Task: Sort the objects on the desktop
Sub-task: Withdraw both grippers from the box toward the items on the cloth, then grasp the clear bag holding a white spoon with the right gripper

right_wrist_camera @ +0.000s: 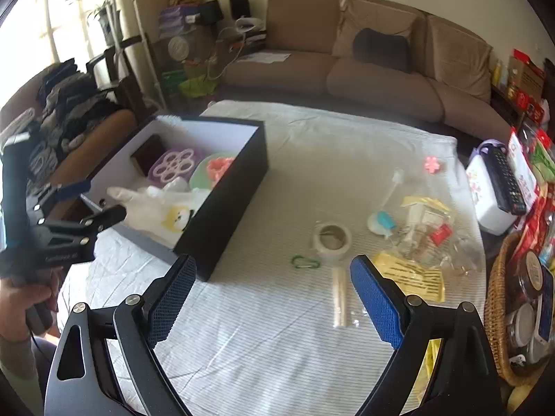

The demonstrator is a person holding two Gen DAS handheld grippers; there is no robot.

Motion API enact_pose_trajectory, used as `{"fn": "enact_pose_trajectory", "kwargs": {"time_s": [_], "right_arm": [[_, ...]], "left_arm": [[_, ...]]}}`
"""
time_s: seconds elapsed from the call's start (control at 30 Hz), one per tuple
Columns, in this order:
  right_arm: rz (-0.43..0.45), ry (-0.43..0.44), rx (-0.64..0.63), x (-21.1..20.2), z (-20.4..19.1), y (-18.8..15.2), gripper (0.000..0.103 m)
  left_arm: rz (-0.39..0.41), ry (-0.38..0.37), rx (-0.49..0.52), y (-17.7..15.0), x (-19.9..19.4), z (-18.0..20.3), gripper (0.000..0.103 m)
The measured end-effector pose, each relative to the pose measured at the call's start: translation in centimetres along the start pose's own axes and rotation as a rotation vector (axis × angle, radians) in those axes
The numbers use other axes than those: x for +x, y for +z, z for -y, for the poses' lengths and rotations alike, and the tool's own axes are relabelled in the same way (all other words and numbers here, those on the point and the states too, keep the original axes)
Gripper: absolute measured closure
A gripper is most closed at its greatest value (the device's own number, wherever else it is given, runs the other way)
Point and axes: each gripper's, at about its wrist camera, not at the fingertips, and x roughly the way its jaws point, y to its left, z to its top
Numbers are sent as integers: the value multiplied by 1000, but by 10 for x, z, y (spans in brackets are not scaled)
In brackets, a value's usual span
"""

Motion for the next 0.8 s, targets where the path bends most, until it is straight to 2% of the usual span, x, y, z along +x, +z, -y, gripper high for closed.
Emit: {"fn": "enact_pose_trajectory", "kwargs": {"time_s": [0.1, 0.17, 0.27, 0.4, 0.47, 0.53, 0.67, 0.73, 0.8], "right_arm": [[48, 20, 108, -18, 57, -2, 10], [66, 7, 177, -23, 95, -7, 10], [65, 15, 281, -21, 147, -24, 10], [25, -24, 352, -2, 191, -51, 12], [-1, -29, 348, 7, 203, -59, 24], [-17, -47, 355, 16, 215, -66, 44], [-47, 3, 452, 24, 245, -82, 50], [-30, 24, 418, 21, 245, -86, 49], [-47, 10, 325, 26, 231, -88, 48]], "left_arm": [[1, -199, -26, 0, 3, 31, 0], [-25, -267, -23, -2, 15, 55, 0], [-89, -276, 18, -8, 41, 92, 0], [-190, -353, 42, -19, 72, 134, 0], [-242, -387, 61, -30, 85, 152, 0], [-277, -393, 85, -40, 96, 165, 0], [-327, -426, 81, -55, 113, 177, 0], [-348, -435, 71, -60, 119, 180, 0], [-358, -436, 55, -62, 123, 179, 0]]}}
